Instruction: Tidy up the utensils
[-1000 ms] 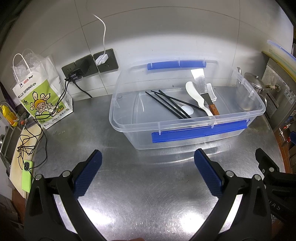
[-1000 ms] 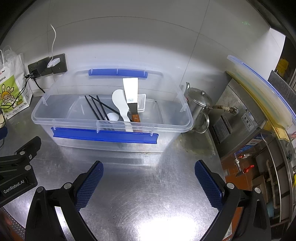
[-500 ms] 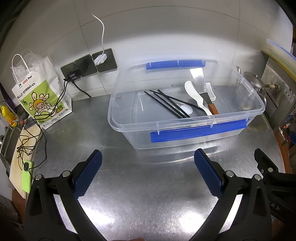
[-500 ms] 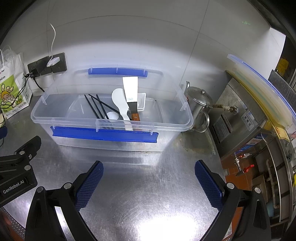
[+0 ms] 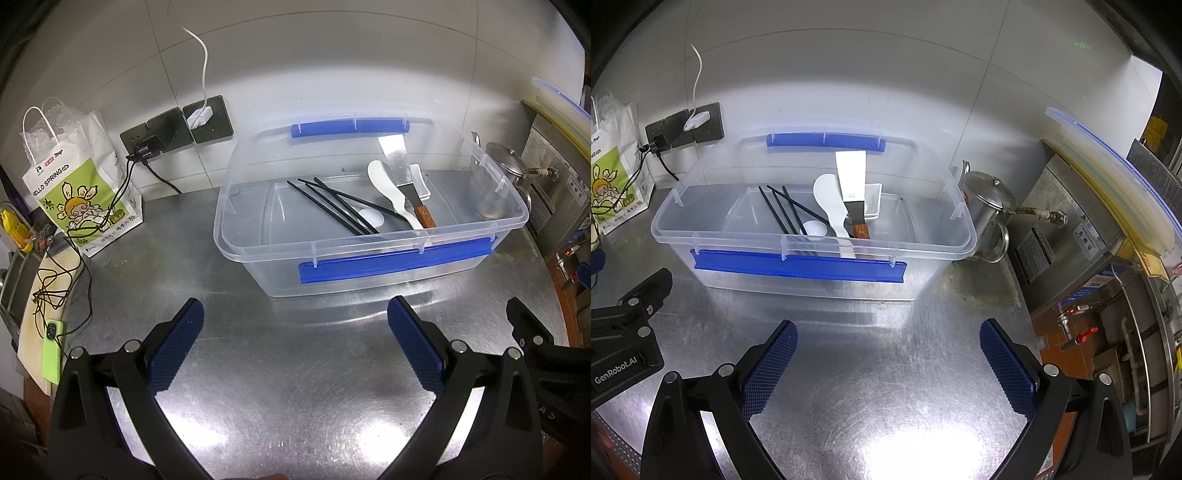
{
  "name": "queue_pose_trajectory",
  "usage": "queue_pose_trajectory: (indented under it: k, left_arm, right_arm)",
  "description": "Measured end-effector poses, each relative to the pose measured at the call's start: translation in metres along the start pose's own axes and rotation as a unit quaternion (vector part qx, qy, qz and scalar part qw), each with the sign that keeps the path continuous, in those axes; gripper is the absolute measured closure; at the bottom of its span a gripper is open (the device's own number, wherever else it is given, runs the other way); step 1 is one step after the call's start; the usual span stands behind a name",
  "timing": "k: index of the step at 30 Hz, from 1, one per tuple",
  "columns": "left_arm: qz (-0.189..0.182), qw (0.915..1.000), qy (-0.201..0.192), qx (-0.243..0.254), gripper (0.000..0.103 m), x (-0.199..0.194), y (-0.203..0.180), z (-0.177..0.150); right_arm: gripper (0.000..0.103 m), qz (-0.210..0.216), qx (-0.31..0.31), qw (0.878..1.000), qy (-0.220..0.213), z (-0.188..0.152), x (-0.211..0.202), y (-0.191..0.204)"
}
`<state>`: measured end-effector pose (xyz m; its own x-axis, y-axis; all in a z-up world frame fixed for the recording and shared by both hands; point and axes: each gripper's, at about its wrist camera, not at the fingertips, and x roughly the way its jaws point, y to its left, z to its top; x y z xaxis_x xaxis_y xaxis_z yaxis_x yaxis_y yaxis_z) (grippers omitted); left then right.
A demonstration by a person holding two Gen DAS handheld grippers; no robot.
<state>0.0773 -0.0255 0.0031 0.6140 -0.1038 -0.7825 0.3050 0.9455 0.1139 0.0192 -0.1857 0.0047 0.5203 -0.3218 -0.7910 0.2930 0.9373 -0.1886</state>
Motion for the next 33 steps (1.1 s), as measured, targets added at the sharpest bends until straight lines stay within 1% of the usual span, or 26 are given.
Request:
queue_pose_trajectory:
  k: [33]
  left_arm:
    - [-0.002, 1.0000, 0.002, 0.000, 0.007, 0.0014, -0.0011, 0.0004]
  right_arm:
    - [0.005, 0.000, -0.001, 1.000, 0.002, 0.0012, 0.0014, -0.0016]
